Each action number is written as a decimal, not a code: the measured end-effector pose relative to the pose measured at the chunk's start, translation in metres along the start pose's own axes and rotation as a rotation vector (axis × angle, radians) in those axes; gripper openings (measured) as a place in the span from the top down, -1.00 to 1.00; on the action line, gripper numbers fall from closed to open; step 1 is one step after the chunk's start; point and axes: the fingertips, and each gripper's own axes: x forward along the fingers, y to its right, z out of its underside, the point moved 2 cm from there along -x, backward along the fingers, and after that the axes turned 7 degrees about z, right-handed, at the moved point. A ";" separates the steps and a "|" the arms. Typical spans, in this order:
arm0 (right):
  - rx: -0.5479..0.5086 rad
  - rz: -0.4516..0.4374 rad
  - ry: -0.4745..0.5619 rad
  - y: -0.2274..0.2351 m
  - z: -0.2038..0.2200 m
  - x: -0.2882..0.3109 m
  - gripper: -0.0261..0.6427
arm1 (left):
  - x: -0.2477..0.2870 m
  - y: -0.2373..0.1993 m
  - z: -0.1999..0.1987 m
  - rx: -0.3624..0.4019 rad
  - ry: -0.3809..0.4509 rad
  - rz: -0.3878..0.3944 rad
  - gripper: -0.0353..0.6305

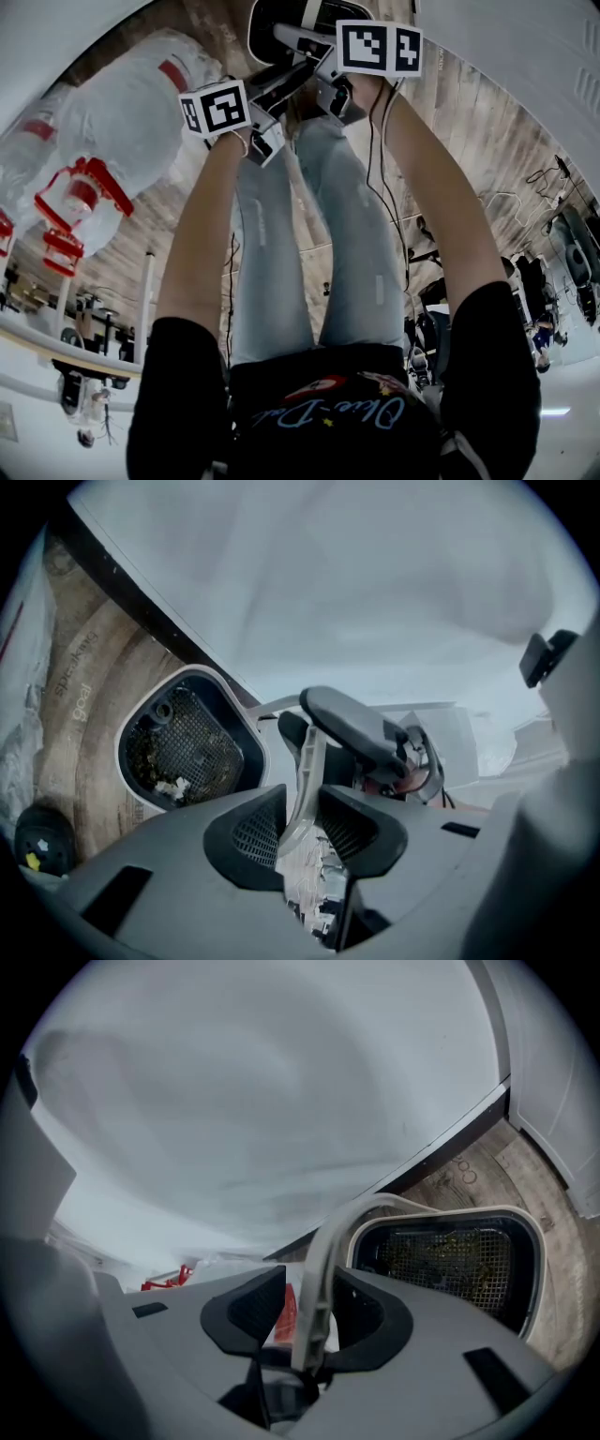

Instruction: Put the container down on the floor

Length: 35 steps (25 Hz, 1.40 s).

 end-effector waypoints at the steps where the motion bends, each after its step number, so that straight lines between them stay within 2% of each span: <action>1: 0.000 0.014 -0.011 0.002 0.001 0.001 0.51 | -0.002 -0.001 -0.005 0.002 0.016 -0.008 0.62; 4: 0.002 0.036 -0.031 0.006 0.006 0.001 0.49 | -0.009 -0.006 -0.013 0.014 0.024 -0.031 0.62; 13: 0.063 0.006 -0.010 0.000 0.008 -0.005 0.49 | -0.026 -0.015 -0.021 0.083 0.021 -0.128 0.58; 19: 0.089 0.005 0.005 -0.004 0.012 -0.014 0.49 | -0.037 -0.020 -0.025 0.133 -0.004 -0.223 0.47; 24: 0.104 0.003 0.022 -0.006 0.011 -0.023 0.49 | -0.056 -0.025 -0.029 0.149 0.004 -0.307 0.46; 32: 0.106 0.008 0.039 -0.015 0.014 -0.030 0.49 | -0.081 -0.025 -0.023 0.146 -0.008 -0.341 0.47; 35: 0.110 0.010 0.051 -0.019 0.013 -0.035 0.49 | -0.080 -0.018 -0.021 0.143 -0.004 -0.328 0.53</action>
